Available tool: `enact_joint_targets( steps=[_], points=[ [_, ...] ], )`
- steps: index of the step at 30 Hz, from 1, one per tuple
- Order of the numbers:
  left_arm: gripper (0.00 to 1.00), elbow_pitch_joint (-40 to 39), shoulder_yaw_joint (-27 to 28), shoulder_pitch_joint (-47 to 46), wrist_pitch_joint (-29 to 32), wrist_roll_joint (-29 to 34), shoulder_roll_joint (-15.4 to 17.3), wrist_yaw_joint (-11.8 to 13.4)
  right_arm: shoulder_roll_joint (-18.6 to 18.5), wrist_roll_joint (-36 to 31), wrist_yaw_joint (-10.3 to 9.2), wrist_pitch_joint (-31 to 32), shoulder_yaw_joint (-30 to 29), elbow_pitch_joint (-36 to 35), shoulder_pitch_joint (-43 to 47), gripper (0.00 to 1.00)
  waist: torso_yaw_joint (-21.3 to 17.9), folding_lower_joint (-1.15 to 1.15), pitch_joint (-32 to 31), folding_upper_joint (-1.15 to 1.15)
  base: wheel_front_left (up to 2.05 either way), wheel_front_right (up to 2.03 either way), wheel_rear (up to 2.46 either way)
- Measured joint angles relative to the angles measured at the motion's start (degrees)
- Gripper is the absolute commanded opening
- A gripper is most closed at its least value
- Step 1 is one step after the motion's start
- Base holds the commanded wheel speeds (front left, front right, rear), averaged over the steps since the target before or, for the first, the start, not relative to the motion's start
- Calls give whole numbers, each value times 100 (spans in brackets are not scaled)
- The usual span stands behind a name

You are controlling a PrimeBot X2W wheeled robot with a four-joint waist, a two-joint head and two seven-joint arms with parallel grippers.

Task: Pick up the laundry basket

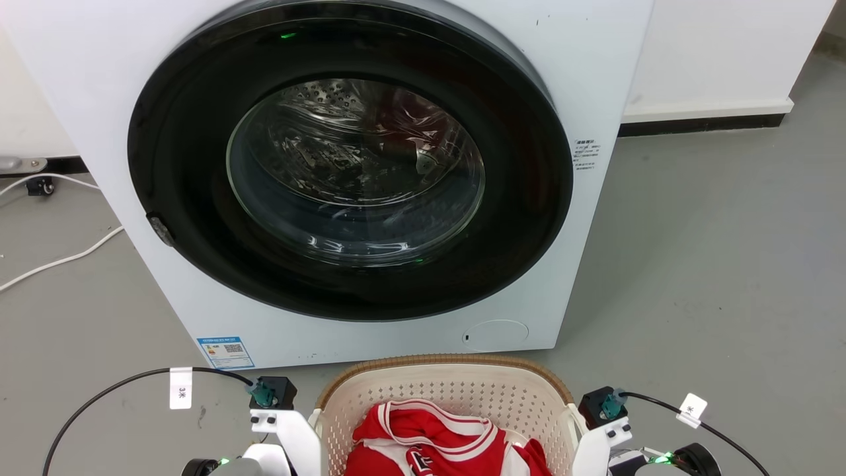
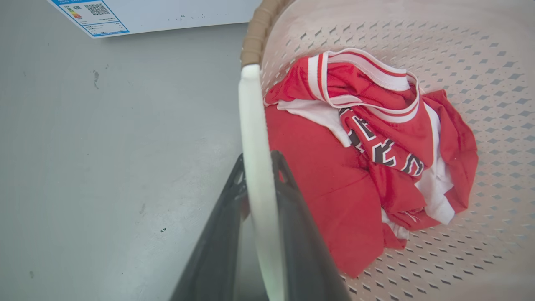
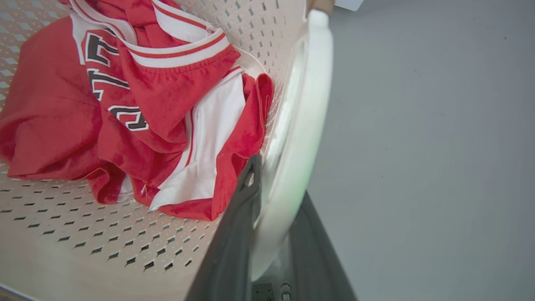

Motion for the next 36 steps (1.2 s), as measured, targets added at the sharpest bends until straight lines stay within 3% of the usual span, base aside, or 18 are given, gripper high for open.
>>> enact_joint_targets(
  steps=[36],
  points=[
    [0,77,-705,-37,-141,-724,71,-1,-36,693,0,-146,676,76,-18,0,68,0,29,0,0,0,0]
  ],
)
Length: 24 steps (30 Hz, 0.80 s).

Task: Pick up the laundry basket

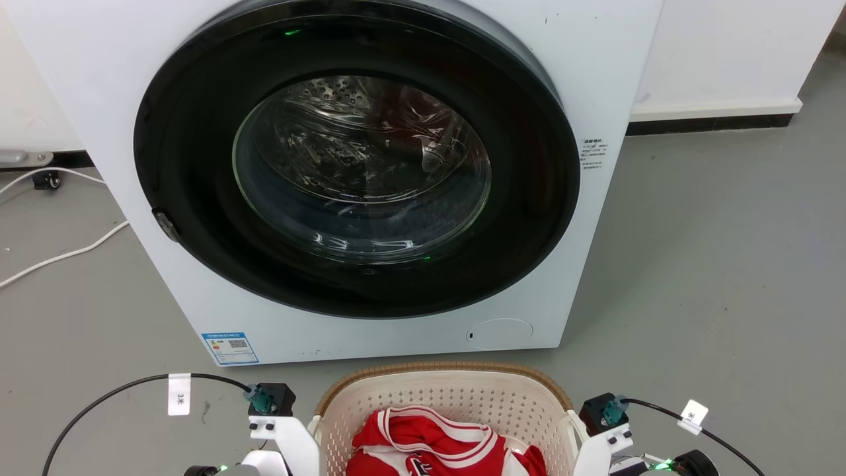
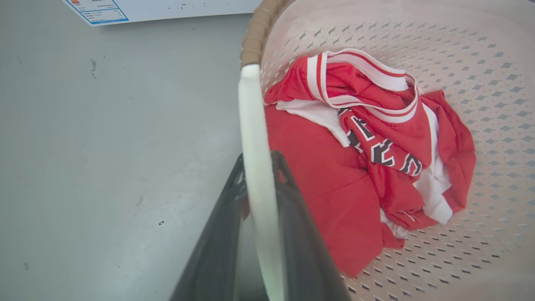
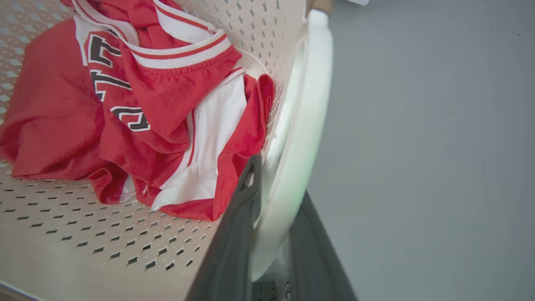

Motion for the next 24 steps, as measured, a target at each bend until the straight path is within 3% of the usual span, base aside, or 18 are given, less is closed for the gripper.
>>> enact_joint_targets(
  steps=[24],
  points=[
    [0,30,-337,-54,-65,-359,34,0,-24,339,0,-48,314,33,-29,0,3,0,61,0,0,0,0]
  ],
)
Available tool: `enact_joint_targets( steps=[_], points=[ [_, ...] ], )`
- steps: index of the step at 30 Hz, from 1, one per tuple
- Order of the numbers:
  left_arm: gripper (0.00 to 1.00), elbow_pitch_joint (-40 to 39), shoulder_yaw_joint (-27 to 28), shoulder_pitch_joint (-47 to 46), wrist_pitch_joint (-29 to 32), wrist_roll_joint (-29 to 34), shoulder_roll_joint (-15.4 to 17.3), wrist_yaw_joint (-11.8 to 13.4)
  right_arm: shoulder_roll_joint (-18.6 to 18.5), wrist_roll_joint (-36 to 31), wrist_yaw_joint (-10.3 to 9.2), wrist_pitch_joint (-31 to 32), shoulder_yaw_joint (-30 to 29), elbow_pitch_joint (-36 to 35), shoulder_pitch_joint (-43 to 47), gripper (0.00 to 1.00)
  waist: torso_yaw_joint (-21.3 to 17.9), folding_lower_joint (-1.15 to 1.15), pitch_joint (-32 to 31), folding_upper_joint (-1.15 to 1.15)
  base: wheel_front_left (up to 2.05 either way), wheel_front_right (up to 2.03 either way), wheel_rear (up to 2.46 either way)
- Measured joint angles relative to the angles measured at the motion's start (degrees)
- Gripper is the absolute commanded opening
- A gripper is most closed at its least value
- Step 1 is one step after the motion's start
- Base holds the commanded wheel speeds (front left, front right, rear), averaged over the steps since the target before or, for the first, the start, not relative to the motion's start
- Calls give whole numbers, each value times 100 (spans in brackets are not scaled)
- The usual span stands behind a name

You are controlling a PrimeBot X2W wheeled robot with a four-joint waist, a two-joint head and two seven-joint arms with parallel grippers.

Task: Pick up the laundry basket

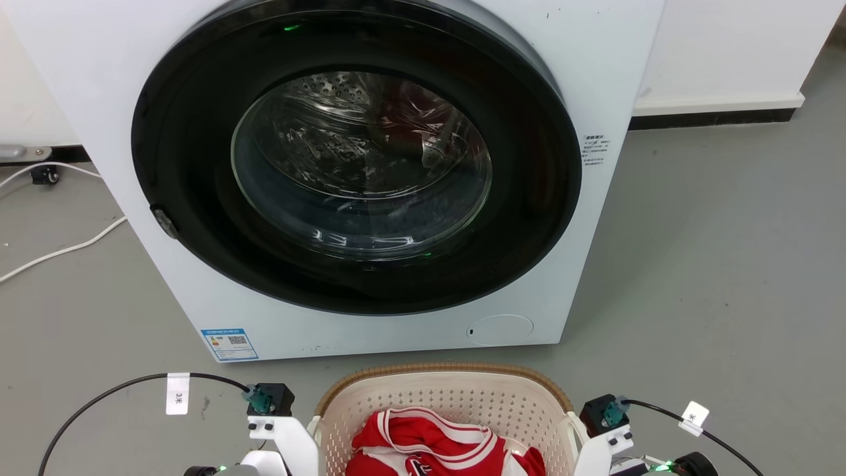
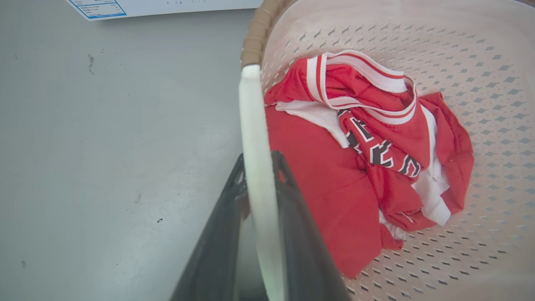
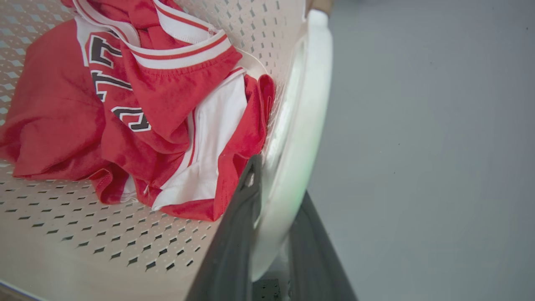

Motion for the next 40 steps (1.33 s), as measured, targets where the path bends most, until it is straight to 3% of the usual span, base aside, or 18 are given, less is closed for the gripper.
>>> enact_joint_targets(
  steps=[40],
  points=[
    [0,59,-474,-63,-82,-454,29,0,-10,434,0,-58,425,44,-51,0,-3,0,-25,0,0,0,0]
  ],
)
